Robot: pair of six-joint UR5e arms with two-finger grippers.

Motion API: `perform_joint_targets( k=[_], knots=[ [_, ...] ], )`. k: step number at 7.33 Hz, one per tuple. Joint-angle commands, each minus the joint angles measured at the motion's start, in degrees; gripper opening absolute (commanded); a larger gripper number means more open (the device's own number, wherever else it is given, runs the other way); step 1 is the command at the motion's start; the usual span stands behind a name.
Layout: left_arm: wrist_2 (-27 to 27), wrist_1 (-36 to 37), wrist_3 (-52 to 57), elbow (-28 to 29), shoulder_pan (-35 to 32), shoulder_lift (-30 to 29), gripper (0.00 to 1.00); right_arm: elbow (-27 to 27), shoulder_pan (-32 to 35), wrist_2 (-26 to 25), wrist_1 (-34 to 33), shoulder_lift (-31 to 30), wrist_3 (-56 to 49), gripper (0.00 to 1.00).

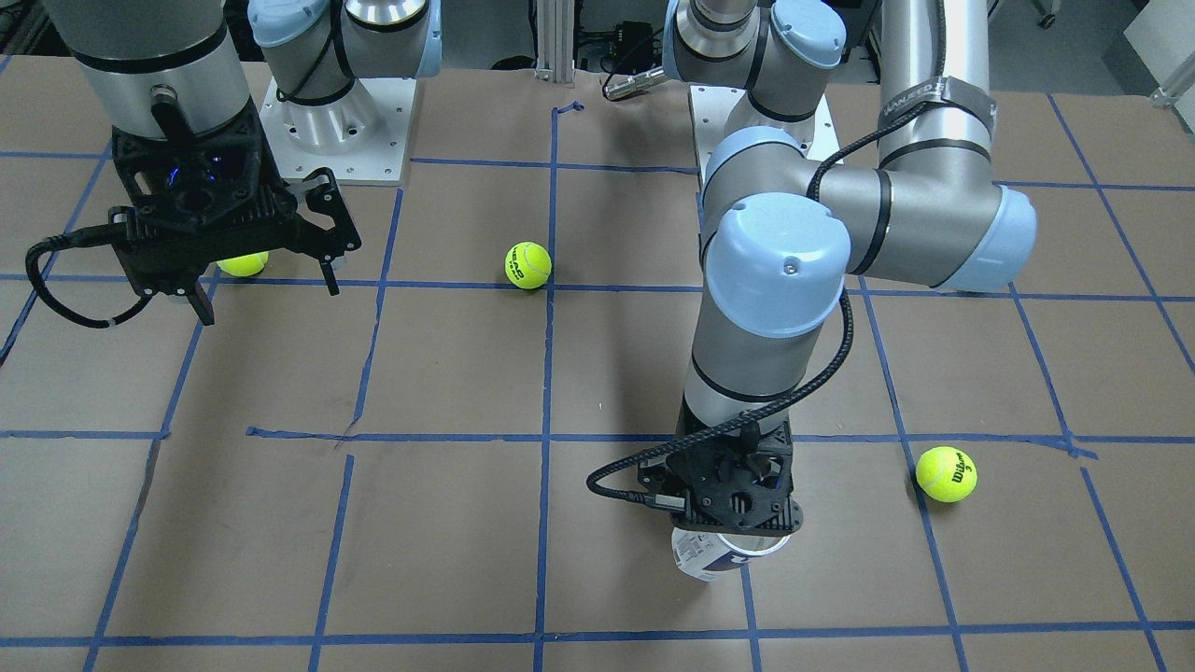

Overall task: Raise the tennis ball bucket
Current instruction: 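Lift the can with the left gripper and tilt it upright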

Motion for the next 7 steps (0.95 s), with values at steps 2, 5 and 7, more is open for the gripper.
perform_joint_targets(
  k=[2,5,7],
  knots=[
    [-0.7,2.4,-0.2,-3.5,-1.1,0.0,0.00,0.0,0.0,0.0,0.0,0.0,0.0,1.00],
    [-2.3,1.9,-2.0,-3.4,-1.6,0.1,1.00,0.0,0.0,0.0,0.0,0.0,0.0,1.00],
    [-2.4,1.7,-2.0,-3.1,-1.7,1.8,1.00,0.0,0.0,0.0,0.0,0.0,0.0,1.00]
  ],
)
